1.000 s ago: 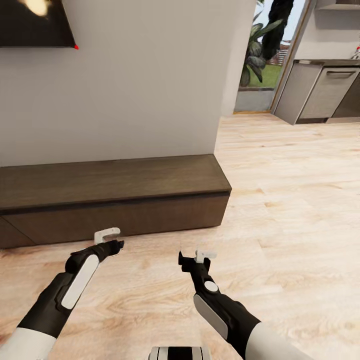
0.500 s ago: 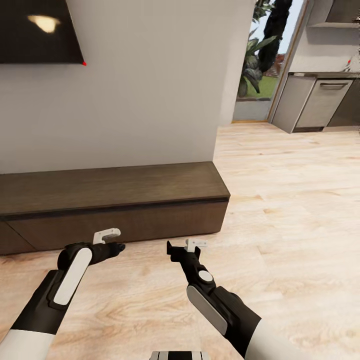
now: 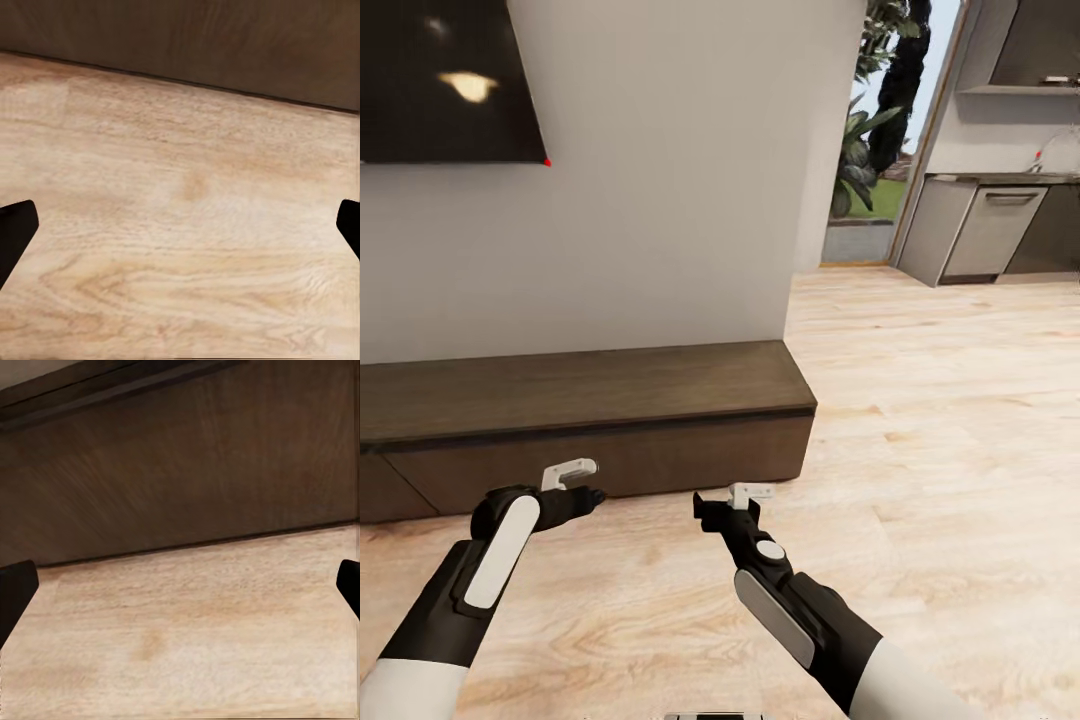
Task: Place each of the two pumpkins and all three candles from the living room inside a cabinet in the living room (use any cabinet), then make sure every cabinet is closed, and position the cauldron so it is next to a table in the living room.
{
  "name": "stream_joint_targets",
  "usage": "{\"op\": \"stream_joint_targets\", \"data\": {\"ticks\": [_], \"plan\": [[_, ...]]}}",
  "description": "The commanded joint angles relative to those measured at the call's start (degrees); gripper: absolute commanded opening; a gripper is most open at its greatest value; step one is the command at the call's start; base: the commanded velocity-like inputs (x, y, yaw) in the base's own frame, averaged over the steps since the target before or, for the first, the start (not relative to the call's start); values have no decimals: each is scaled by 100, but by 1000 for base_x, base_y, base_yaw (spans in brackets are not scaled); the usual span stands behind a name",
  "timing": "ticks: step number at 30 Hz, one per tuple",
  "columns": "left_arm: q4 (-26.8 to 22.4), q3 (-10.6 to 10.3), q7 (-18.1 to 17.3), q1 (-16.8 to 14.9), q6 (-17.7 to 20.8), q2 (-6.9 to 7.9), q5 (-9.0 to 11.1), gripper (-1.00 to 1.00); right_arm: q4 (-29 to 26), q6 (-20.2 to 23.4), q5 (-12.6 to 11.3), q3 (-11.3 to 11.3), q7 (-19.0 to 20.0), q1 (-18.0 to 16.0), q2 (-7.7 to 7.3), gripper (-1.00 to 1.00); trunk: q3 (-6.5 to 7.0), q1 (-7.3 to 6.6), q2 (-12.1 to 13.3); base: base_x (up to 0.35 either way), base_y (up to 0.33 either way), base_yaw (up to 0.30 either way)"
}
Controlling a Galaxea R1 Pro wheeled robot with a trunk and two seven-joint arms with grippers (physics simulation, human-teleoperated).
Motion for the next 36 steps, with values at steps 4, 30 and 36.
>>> {"op": "stream_joint_targets", "data": {"ticks": [4,30,36], "plan": [[15,47,60,-3,9,5,50,100,2,64,-27,-182,-46,-5,-1,100,84,-13,3,-260,106,3],[248,61,1141,-3,8,-71,80,100,9,807,62,-300,-70,-5,35,100,537,-100,78,-117,7,208],[248,59,1141,-3,10,-84,79,100,16,807,62,-300,-77,-5,35,100,608,-232,318,-31,0,214]]}}
